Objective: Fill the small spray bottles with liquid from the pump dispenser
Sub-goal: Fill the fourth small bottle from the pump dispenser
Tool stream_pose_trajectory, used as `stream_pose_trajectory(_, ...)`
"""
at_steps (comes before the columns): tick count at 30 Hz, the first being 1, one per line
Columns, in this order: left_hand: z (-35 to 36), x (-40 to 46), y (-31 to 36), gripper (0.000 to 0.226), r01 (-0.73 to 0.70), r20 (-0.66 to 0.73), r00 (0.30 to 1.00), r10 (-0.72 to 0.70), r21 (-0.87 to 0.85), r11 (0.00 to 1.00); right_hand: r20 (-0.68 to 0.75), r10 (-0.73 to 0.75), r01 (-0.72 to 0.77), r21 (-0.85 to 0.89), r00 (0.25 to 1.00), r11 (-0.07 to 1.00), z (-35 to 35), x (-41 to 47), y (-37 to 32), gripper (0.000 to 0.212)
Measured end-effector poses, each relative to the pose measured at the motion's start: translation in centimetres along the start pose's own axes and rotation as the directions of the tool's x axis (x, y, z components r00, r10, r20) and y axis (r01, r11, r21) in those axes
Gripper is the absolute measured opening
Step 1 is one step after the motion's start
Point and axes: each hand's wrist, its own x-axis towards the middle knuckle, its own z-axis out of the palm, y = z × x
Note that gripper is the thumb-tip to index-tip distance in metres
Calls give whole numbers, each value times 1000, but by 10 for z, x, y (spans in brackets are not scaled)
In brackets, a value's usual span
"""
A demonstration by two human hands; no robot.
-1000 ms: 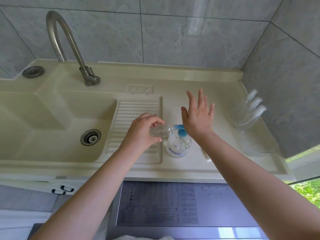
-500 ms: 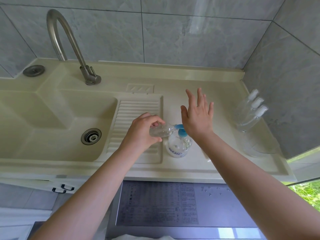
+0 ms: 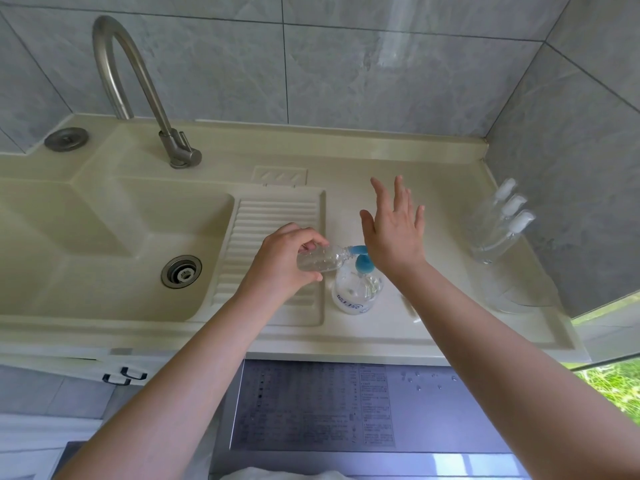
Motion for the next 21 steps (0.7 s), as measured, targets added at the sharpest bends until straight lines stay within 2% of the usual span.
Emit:
stream_pose_trajectory(6,1,2,0,54,-6,0,1000,6,-4,1000,46,1,0,-24,999,1000,7,-2,3,53)
stream_pose_trajectory(12,0,1,-1,55,-4,2,1000,4,-15,1000,14,18,-18,-4,1000,1000,-1,1,0,57)
stream_pose_trajectory(17,0,1,-1,54,-3,-4,1000,3,-21,1000,65,11,-11,-4,998,1000,6,-1,0,54)
stream_pose_trajectory(21,0,1,0,54,2,4,1000,-2,-20,1000,25,2,-1,-38,1000,999,0,2,0,58)
